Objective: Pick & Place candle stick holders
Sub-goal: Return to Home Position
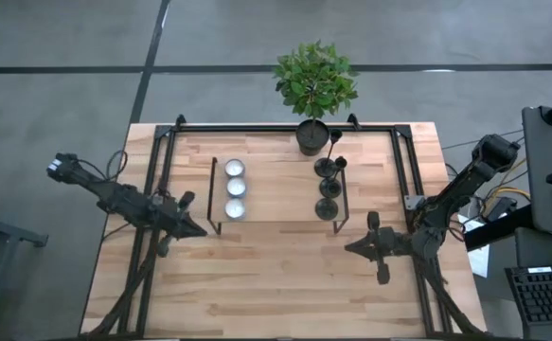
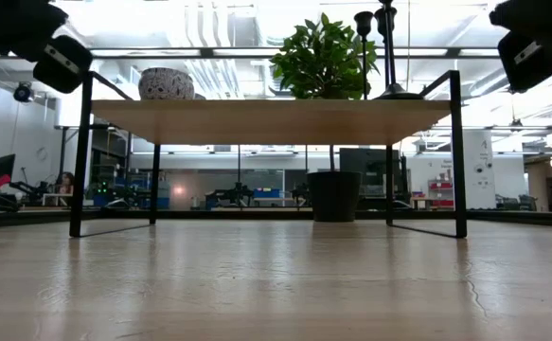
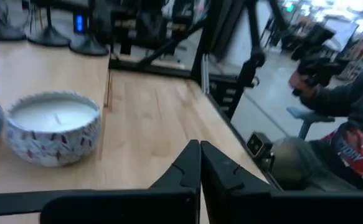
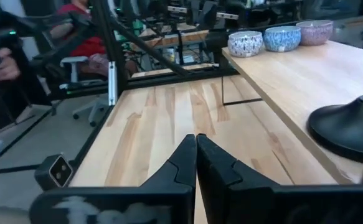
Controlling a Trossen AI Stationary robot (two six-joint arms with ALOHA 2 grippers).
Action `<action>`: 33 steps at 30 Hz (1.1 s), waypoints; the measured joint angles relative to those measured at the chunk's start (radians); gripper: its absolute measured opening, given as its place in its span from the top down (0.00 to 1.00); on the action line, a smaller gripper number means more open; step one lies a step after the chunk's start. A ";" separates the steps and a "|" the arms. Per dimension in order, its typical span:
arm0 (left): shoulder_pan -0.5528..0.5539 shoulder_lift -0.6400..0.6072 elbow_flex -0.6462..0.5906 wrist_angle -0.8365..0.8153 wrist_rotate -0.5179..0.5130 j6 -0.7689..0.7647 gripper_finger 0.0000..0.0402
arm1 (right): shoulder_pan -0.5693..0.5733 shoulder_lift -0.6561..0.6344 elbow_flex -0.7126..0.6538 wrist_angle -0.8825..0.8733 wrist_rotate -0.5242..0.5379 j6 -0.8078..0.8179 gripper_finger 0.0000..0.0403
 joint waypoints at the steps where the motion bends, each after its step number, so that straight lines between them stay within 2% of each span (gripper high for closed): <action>1: 0.000 -0.025 -0.013 -0.002 0.003 0.014 1.00 | -0.005 -0.022 -0.016 0.002 -0.013 -0.012 0.98; 9: 0.000 -0.200 -0.127 -0.021 0.008 0.070 0.99 | -0.034 -0.210 -0.167 0.111 -0.050 -0.140 0.98; 13: 0.000 -0.295 -0.197 -0.006 0.007 0.098 1.00 | -0.034 -0.295 -0.264 0.181 -0.062 -0.153 0.98; 15: 0.001 -0.332 -0.226 0.004 0.009 0.099 0.99 | -0.037 -0.328 -0.274 0.149 -0.065 -0.150 0.98; 22: 0.001 -0.331 -0.233 0.025 0.013 0.131 1.00 | -0.038 -0.380 -0.274 0.183 -0.088 -0.239 0.98; 28: 0.002 -0.331 -0.224 -0.003 0.003 0.140 0.99 | -0.058 -0.460 -0.274 0.171 -0.188 -0.393 0.98; 33: 0.002 -0.331 -0.225 0.005 0.000 0.140 1.00 | -0.096 -0.571 -0.274 0.074 -0.260 -0.418 0.98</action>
